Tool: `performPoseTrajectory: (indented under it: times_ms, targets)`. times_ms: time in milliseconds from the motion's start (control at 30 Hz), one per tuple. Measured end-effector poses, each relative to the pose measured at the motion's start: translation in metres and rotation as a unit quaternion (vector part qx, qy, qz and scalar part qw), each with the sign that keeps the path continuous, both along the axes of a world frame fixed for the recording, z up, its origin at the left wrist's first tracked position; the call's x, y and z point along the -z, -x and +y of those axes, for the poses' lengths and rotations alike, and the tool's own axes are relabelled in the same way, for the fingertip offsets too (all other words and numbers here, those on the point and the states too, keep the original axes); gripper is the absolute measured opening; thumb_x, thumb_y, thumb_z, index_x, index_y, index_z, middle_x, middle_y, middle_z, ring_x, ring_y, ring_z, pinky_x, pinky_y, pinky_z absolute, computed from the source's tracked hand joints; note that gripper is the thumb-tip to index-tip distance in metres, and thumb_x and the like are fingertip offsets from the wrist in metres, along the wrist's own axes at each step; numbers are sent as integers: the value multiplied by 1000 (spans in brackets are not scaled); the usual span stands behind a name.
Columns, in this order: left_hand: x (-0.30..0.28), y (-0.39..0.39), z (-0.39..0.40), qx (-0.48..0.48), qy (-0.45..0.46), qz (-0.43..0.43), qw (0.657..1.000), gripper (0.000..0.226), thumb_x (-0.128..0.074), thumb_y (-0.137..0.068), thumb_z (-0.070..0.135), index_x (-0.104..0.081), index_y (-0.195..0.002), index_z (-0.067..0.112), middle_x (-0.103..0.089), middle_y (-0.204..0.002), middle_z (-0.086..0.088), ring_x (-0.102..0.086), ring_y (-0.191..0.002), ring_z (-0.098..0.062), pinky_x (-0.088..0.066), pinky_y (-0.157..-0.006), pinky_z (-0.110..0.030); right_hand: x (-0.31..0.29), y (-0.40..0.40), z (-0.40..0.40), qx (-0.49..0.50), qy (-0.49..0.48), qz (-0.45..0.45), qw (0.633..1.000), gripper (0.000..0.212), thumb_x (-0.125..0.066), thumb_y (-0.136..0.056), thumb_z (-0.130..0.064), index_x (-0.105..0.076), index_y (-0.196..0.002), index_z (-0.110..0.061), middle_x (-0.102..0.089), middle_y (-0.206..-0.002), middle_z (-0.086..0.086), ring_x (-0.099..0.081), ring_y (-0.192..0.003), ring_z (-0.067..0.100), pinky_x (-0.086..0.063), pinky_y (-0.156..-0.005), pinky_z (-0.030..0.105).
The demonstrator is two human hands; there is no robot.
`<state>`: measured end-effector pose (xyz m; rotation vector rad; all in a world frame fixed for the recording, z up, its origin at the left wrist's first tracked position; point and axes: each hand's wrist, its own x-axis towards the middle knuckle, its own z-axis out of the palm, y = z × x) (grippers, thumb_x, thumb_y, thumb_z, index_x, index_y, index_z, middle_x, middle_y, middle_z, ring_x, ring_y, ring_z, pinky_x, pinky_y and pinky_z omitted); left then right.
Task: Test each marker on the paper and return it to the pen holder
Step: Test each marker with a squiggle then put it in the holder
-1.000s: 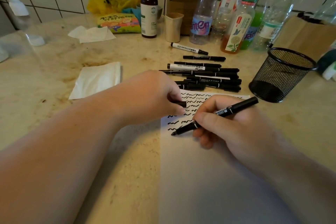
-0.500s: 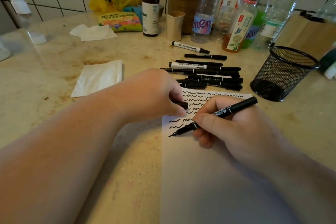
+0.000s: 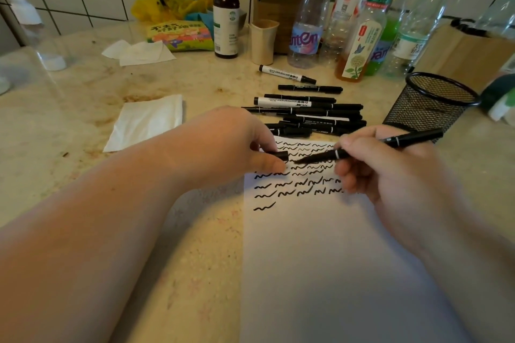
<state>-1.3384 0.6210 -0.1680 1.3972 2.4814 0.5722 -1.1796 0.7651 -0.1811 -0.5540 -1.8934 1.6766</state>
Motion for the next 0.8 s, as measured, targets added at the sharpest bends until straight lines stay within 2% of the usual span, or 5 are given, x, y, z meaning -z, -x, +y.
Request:
performPoseTrajectory:
  times_ms: [100,500,600,700,800]
  targets:
    - [1,1,1,1,1,9,1000,27,-66,-83,48,-71,-109,41,-65,-86,18,-56,-78,1,-45,-69,-19,0,3,7,14,46,26,999,21,-65,-91,-12,-74,-72,-15,-65,-60,4,-57,-52,15,-49,-52,26]
    - [-1,-2,1,13,-42,2,999,22,-66,-85,46,-71,-106,42,-61,-76,22,-54,-70,3,-36,-59,-17,0,5,6,3,96,44,994,17,-60,-93,-6,-67,-78,-10,-70,-64,9,-62,-53,15,-53,-52,25]
    - [-2,-3,1,10,-57,-14,998,22,-67,-82,49,-73,-102,42,-65,-78,18,-57,-73,0,-43,-61,-20,1,5,4,-17,82,37,996,6,-69,-84,-13,-71,-79,-10,-72,-66,9,-64,-55,15,-54,-53,24]
    - [-3,-6,0,14,-73,-30,997,22,-67,-81,51,-74,-99,41,-68,-79,16,-61,-75,-1,-46,-62,-19,2,5,4,-39,72,36,996,12,-73,-69,-23,-77,-76,-14,-72,-68,8,-66,-57,16,-54,-54,23]
    - [-4,-11,1,32,-68,-26,997,18,-64,-84,49,-74,-93,37,-68,-78,8,-63,-74,-9,-53,-67,-30,5,6,4,-48,72,40,995,13,-74,-67,-24,-80,-74,-15,-72,-67,8,-66,-58,15,-54,-54,23]
